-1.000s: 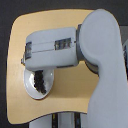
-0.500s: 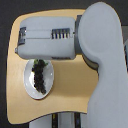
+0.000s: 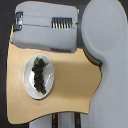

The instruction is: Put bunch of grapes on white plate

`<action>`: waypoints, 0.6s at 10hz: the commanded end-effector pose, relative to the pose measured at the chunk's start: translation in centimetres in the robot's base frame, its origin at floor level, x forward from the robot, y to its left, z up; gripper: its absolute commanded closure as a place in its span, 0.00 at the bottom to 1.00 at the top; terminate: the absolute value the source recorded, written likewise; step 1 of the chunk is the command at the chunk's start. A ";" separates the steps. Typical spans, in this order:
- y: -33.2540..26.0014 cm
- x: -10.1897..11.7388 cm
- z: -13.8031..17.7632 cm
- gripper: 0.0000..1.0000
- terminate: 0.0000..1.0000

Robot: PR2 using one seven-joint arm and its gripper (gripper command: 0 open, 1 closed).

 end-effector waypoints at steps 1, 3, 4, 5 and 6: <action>-7.5 0.3 4.8 0.00 0.00; -13.4 0.0 5.2 0.00 0.00; -15.2 0.0 5.3 0.00 0.00; -17.8 0.2 5.4 0.00 0.00; -20.5 0.5 5.2 0.00 0.00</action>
